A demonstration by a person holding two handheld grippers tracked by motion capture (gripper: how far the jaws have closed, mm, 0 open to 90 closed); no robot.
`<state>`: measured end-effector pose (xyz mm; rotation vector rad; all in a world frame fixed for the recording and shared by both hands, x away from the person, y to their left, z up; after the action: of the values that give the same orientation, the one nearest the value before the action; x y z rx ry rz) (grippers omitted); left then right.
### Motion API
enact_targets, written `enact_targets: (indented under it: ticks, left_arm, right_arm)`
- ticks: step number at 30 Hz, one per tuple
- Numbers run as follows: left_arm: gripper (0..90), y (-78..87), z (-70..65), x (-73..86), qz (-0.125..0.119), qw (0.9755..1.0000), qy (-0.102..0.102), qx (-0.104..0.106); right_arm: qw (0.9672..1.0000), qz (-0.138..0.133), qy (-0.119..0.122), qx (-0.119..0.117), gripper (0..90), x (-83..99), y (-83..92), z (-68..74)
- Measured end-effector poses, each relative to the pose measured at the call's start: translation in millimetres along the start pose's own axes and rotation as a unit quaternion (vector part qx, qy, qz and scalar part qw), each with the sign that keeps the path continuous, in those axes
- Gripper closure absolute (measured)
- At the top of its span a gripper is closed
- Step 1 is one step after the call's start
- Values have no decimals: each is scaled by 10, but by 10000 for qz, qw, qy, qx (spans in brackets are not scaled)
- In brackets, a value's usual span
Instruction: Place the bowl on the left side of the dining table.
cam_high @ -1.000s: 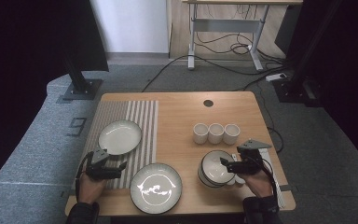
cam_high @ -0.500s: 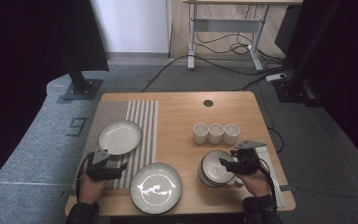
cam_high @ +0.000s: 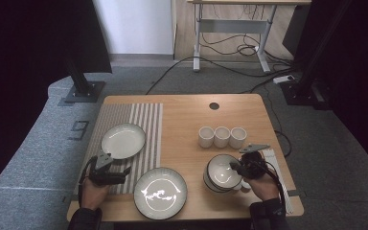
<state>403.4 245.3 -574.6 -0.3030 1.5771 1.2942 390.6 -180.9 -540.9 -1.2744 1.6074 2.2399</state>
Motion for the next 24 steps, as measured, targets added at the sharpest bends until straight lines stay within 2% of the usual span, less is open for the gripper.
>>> enact_targets:
  ticks: [3,5,9,17,24]
  left_arm:
    - [7,0,-5,-6,-9,10000,-16,4]
    - [7,0,-2,-6,-15,10000,-8,4]
    - [8,3,3,-6,-26,10000,9,11]
    - [9,14,-1,-22,-72,10000,8,19]
    - [10,20,0,-32,-110,9999,45,30]
  right_arm:
    - [9998,-65,-149,-68,812,-16,25,-12]
    - [9999,-44,-145,-15,818,-22,26,-13]
    - [9998,-52,-207,-53,822,-38,30,-15]
    - [9997,-134,-156,94,819,-84,81,-16]
    - [9996,-205,-160,95,813,-113,107,-11]
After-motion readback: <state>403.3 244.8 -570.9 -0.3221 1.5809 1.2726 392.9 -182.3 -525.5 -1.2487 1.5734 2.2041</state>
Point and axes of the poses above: each handheld gripper's, and its own axes: y roughly backward along the jaws, x roughly out of its underside, z roughly to its left, the point moved 10 cm from there along -y, roughly forward along the jaws, and after that the axes turned 2 degrees about -y, right-handed, at the moved point
